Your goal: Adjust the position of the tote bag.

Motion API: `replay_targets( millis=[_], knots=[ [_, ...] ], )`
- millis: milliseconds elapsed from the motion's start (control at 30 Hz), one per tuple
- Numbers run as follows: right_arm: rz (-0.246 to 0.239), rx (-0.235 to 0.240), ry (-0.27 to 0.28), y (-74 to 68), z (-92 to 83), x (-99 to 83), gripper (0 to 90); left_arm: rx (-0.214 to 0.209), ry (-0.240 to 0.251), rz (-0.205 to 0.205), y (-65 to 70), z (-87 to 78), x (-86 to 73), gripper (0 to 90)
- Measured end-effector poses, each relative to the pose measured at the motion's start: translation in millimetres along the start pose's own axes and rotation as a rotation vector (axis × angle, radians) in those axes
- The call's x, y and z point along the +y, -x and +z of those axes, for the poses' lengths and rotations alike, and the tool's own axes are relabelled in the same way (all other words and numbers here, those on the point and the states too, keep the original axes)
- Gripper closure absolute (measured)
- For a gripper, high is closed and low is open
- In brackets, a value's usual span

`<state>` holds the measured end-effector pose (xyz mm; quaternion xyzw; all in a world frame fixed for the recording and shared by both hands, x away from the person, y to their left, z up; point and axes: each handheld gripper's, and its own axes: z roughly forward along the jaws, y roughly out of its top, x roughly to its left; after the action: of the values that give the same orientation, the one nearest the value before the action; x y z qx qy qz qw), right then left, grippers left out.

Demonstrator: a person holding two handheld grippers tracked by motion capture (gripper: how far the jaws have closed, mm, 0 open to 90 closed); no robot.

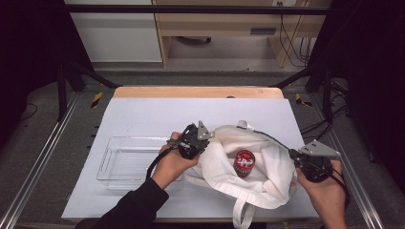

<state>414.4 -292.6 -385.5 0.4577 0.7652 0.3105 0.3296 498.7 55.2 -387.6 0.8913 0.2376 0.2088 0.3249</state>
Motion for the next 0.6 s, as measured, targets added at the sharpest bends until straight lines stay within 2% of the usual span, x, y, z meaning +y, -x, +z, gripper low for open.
replay_targets(
  millis=[233, 467, 600],
  knots=[
    [0.023, 0.002, -0.048, 6.1, 20.9, -15.0, 87.9, 0.009, -0.036, 0.015, -0.3, 5.9, -2.4, 88.1],
    [0.019, 0.013, -0.076, 8.1, 29.3, -23.9, 87.9, 0.004, -0.045, 0.020, 0.5, 7.2, -3.0, 88.2],
    [0.033, 0.009, -0.087, 10.0, 31.9, -26.9, 87.9, 0.007, -0.042, 0.015, -1.4, 4.7, -5.2, 88.3]
  ],
)
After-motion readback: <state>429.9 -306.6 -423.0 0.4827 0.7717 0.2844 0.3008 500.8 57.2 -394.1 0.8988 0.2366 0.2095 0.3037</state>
